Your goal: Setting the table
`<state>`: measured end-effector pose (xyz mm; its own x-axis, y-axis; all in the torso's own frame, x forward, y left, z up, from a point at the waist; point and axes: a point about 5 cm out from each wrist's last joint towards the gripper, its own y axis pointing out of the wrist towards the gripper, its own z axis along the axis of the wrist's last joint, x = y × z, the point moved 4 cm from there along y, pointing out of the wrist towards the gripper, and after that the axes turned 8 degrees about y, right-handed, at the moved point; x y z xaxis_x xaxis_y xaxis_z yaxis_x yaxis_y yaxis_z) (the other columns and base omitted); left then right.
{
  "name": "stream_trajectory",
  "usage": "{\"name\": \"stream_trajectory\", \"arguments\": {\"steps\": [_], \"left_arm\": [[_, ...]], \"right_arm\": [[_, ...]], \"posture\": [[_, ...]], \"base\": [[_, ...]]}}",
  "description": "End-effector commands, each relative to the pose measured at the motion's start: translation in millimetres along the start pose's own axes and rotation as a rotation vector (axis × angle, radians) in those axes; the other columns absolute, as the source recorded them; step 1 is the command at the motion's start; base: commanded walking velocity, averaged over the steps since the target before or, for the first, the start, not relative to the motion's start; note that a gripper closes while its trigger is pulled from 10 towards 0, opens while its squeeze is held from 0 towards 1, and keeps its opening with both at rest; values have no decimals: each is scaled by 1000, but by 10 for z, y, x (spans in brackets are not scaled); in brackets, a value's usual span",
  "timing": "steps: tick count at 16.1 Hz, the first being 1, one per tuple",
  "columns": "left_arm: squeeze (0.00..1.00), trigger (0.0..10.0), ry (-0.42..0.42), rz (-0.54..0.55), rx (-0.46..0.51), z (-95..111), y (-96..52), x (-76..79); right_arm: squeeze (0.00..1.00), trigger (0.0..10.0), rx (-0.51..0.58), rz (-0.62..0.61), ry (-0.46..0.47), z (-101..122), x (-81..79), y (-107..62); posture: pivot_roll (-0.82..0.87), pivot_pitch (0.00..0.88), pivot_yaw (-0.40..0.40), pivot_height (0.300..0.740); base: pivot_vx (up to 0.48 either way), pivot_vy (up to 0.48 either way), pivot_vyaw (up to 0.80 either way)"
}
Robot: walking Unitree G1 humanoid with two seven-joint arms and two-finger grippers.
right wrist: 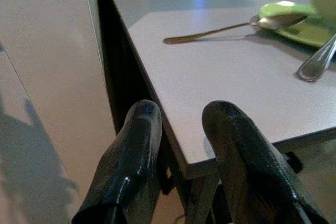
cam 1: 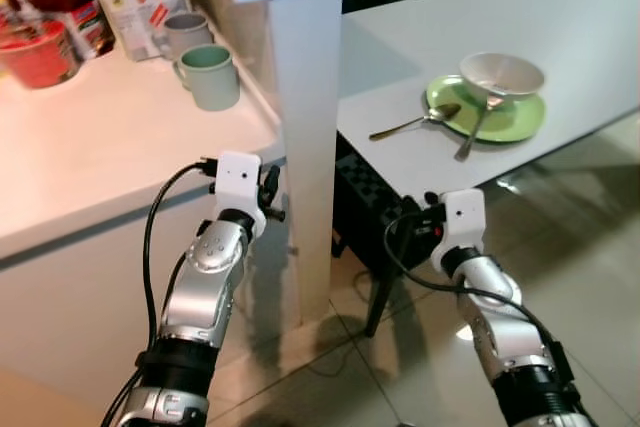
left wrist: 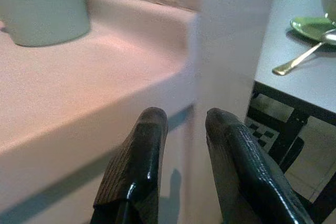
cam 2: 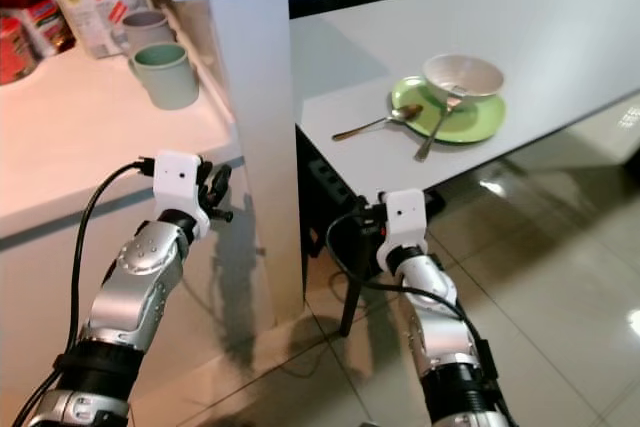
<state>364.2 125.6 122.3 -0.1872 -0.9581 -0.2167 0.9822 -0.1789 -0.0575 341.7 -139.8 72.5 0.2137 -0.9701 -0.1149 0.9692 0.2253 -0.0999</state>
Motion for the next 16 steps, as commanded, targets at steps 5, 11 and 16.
{"name": "stream_trajectory", "arguments": {"steps": [5,11,16], "left_arm": [[0,10000,67,34,35,121,19,-112],[1000,10000,54,36,8,84,77,-156],[1000,10000,75,34,5,105,107,-174]], "right_arm": [[0,10000,8,33,5,18,-95,26],[0,10000,10,41,10,14,-133,21],[0,10000,10,44,17,3,-171,21]], "posture": [[2,0,27,740],[-8,0,34,740],[-7,0,39,740]], "base": [[0,0,0],[0,0,0],[0,0,0]]}}
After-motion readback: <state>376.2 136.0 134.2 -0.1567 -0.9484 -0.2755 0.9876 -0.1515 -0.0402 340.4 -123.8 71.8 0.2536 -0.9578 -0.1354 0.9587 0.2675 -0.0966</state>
